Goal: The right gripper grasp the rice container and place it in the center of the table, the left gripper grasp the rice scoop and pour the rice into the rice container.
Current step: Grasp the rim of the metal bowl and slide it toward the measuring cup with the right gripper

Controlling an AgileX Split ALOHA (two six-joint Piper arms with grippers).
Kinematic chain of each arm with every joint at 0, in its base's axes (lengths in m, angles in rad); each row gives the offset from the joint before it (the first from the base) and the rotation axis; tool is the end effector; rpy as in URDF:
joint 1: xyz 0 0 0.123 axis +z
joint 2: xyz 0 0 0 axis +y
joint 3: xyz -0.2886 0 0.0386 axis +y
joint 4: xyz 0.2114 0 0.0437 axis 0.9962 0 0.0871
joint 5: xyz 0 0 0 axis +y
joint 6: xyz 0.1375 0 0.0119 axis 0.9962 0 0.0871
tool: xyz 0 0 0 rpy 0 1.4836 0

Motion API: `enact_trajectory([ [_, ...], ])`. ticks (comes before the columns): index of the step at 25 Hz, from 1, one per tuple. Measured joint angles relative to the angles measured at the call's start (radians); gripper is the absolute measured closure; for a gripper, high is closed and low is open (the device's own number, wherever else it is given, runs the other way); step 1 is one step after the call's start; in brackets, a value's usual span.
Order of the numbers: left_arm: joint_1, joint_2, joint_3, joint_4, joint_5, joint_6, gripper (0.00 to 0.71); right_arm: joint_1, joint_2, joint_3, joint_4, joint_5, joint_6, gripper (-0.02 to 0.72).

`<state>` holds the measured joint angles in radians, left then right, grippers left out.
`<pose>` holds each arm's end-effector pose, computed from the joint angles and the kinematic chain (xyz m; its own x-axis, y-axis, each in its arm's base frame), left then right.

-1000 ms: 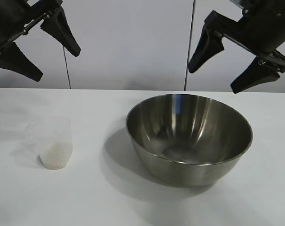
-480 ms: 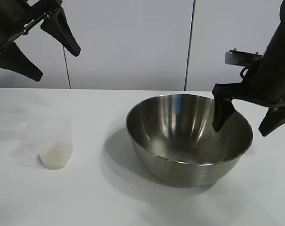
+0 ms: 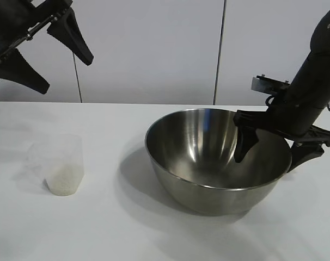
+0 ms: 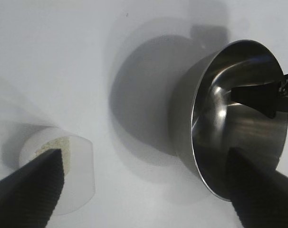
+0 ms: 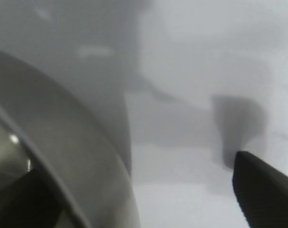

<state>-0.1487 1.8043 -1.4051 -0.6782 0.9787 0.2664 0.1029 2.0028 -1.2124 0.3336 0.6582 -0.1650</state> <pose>0.3473 -0.1247 0.2444 -0.9505 0.0081 -0.3105 0.1816 0.8256 -0.5342 0.3625 0.0653 0.1180 -0.9770 0.0000 -0.2133 -0.0476 0.9749 0.2177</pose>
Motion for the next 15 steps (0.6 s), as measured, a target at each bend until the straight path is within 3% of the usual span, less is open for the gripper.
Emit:
enact_trajectory([
  [2, 0.0, 0.0, 0.0, 0.0, -0.001, 0.0, 0.053, 0.0, 0.0, 0.0, 0.012, 0.027, -0.023, 0.47],
  [15, 0.0, 0.0, 0.0, 0.0, -0.006, 0.0, 0.053, 0.0, -0.049, -0.003, 0.016, 0.015, -0.023, 0.482],
])
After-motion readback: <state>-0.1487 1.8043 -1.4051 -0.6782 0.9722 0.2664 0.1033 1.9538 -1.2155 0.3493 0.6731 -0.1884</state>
